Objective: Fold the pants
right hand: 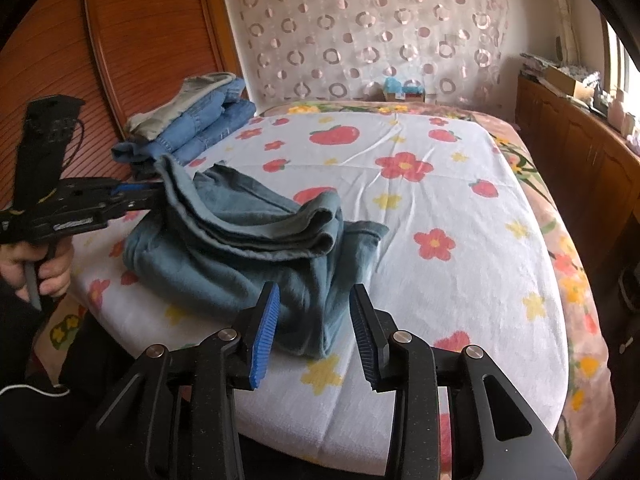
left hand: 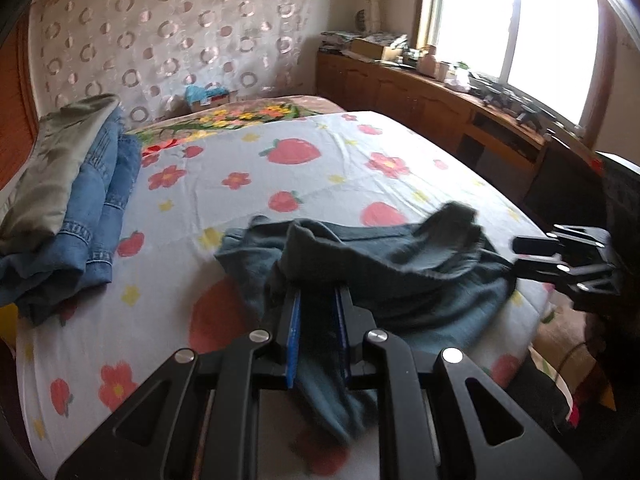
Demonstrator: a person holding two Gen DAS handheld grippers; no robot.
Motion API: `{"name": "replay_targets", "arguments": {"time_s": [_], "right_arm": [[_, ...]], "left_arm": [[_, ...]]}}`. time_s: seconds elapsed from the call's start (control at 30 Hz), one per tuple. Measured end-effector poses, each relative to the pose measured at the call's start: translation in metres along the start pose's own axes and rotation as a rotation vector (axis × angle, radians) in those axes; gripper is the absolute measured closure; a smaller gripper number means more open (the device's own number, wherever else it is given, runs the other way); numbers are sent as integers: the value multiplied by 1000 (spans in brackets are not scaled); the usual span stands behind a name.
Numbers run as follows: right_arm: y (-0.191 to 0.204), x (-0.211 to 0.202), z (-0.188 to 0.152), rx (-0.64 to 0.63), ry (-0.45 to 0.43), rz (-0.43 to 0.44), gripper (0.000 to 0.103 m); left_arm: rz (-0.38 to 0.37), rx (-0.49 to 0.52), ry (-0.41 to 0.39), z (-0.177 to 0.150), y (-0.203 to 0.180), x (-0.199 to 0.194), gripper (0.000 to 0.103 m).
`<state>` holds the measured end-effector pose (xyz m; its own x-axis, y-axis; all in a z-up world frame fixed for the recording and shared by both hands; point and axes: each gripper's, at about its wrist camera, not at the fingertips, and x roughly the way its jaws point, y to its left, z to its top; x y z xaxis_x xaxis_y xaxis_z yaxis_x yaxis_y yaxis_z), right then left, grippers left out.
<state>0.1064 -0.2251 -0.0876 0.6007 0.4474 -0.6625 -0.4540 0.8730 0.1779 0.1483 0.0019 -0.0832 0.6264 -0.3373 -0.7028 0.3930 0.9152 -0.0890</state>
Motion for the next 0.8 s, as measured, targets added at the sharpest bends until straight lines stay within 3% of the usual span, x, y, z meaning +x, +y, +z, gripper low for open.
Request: {"name": "replay_targets", "arguments": {"time_s": [0.1,0.23,0.6,0.73,0.77,0.8], "right_arm": [[1,0,6,-7,-7,0,66],[1,4,12,-20,-9,3,65],[-11,49,42,-61,48,20,65],[-11,60,51,-82,66,74,65],[-11,62,52,-89,75,88,66],[-10,64,54,-97,77,95,83]], "left_arm": [[20,-69,19,0,17,10,89],[-9,-149,13,-8,32,11,89],[5,-139,19,-13,36,10,89],[6,-129,18,-13,33,8,89],[6,-130,17,-14,34,7,89],[7,-130,17,-12,32,8,89]]}}
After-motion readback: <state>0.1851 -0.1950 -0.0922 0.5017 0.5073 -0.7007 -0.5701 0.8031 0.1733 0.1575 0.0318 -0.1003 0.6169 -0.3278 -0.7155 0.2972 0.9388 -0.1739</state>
